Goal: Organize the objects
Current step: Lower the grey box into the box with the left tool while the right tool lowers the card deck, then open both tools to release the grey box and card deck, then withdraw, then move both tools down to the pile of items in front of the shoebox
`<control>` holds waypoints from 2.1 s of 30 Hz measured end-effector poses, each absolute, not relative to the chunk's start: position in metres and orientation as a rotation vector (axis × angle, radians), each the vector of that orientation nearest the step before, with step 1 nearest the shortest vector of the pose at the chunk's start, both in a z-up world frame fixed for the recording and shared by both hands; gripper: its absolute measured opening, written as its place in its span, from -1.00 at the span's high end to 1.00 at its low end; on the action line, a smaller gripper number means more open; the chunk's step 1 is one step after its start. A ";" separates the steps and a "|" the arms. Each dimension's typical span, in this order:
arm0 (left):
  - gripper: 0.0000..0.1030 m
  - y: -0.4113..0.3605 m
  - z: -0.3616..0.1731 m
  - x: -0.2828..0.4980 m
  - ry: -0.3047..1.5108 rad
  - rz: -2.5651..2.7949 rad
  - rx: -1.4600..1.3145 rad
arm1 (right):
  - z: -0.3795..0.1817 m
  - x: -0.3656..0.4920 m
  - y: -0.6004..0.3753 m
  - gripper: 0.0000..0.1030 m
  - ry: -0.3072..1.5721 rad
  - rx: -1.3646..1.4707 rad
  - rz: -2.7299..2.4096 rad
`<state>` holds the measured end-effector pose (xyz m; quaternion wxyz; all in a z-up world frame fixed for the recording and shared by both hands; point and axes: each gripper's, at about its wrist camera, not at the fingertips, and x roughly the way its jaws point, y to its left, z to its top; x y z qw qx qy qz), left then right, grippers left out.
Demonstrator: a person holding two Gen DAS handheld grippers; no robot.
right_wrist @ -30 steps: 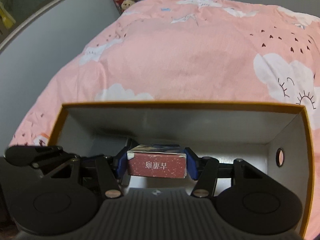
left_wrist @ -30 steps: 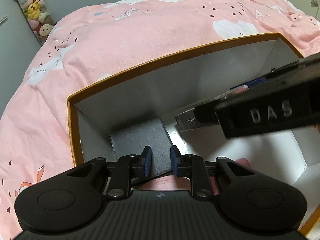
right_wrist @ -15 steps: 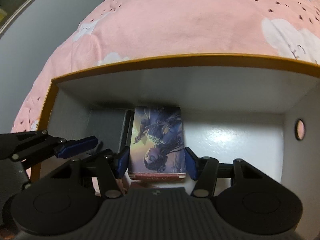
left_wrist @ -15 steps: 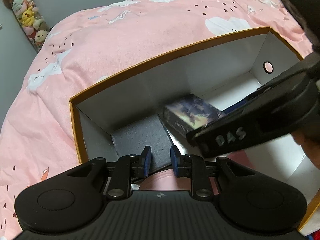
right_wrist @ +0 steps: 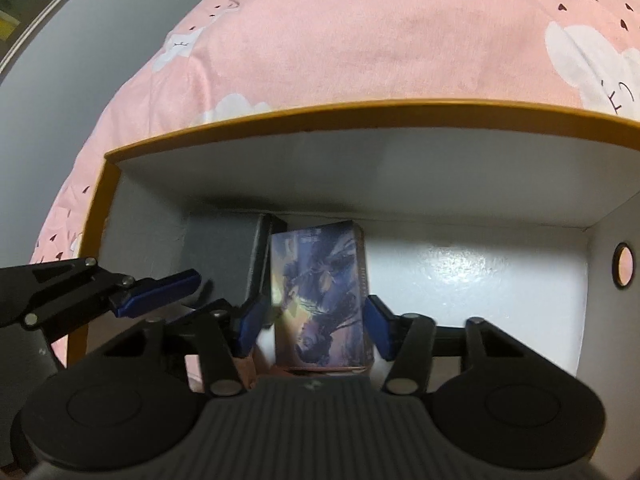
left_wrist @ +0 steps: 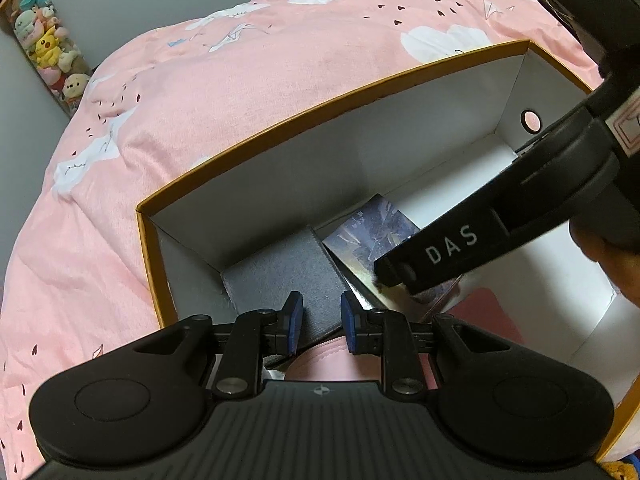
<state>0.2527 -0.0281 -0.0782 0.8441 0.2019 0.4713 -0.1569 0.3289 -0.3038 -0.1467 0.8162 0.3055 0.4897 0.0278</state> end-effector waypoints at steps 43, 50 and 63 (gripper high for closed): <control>0.45 -0.039 -0.018 0.103 0.909 -0.432 0.114 | -0.068 0.124 -0.267 0.31 0.827 0.518 -0.089; 0.40 -0.060 -0.018 0.054 0.886 -0.532 0.142 | -0.065 0.064 -0.248 0.27 0.786 0.478 -0.147; -0.42 -0.085 -0.021 0.007 0.805 -0.727 0.219 | -0.082 -0.006 -0.230 0.42 0.762 0.492 -0.285</control>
